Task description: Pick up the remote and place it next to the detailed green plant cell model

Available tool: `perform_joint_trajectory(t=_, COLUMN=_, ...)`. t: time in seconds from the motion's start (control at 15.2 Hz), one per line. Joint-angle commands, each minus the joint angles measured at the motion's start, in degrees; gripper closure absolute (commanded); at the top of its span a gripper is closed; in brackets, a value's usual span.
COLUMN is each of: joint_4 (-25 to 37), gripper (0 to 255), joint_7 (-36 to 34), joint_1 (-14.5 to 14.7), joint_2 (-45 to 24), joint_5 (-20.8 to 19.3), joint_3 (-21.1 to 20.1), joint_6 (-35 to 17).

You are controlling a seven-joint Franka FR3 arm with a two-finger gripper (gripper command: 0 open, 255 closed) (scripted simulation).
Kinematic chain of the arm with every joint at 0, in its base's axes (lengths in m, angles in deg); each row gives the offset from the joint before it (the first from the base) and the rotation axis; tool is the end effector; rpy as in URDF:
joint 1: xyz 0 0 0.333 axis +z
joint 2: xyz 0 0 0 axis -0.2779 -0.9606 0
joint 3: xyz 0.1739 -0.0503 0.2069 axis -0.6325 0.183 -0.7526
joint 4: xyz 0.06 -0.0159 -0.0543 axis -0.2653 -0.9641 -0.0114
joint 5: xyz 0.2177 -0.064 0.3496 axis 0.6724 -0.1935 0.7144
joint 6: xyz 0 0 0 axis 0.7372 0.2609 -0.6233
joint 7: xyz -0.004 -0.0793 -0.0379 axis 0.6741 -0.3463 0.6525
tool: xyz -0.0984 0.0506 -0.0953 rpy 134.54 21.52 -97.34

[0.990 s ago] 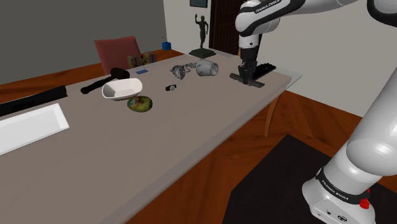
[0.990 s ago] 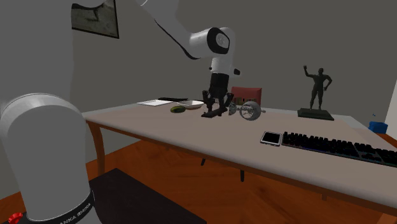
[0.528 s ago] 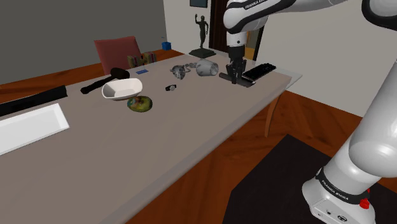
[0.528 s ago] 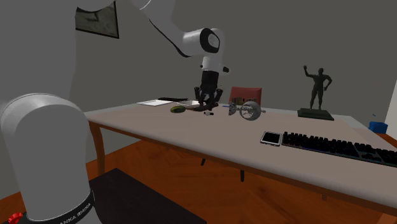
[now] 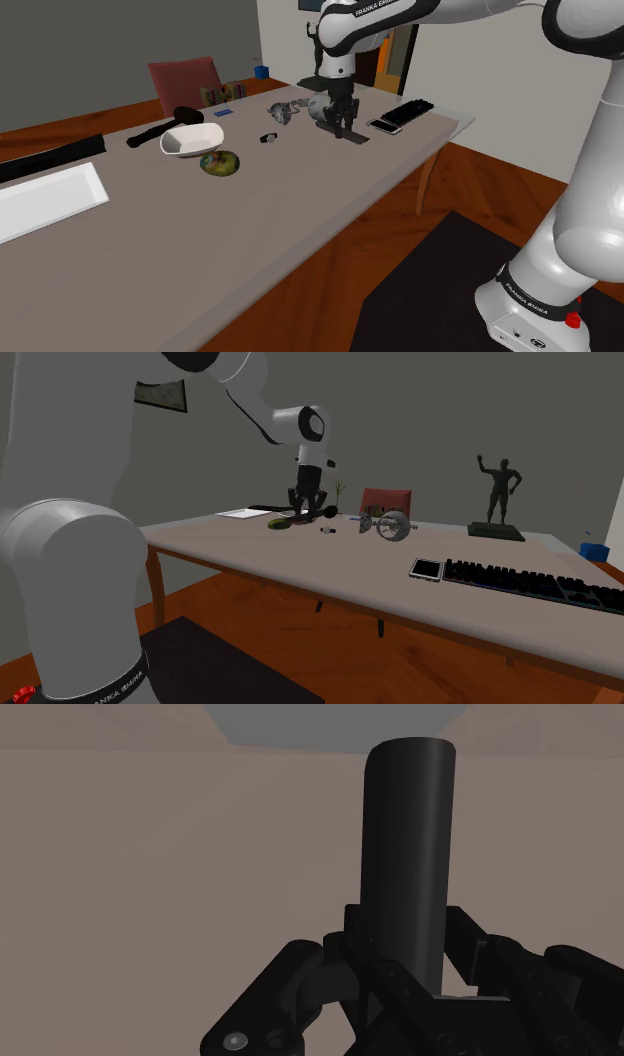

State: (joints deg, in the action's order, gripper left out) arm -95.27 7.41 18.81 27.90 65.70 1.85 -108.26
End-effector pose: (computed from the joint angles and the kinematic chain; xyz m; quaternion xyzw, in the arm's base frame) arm 0.6059 0.0237 0.3447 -0.9932 -0.0263 0.1129 0.0134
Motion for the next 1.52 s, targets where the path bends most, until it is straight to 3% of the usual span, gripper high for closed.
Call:
perform_joint_trajectory(t=0.0, joint_4=4.2, gripper=255, joint_7=-2.2, joint_1=1.3, joint_2=-2.8, joint_5=0.3, joint_3=-0.9, joint_6=1.3)
perform_joint_trajectory(t=0.53, joint_4=20.1, gripper=255, joint_7=-10.7, joint_1=6.8, joint_2=-13.5, joint_5=0.8, joint_3=-3.9, joint_6=6.1)
perform_joint_trajectory(t=0.92, joint_4=39.5, gripper=255, joint_7=-16.5, joint_1=11.4, joint_2=-25.7, joint_5=0.5, joint_3=-5.3, joint_6=13.0)
perform_joint_trajectory(t=1.45, joint_4=32.9, gripper=255, joint_7=-16.1, joint_1=11.3, joint_2=-25.4, joint_5=0.5, joint_3=-5.3, joint_6=6.7)
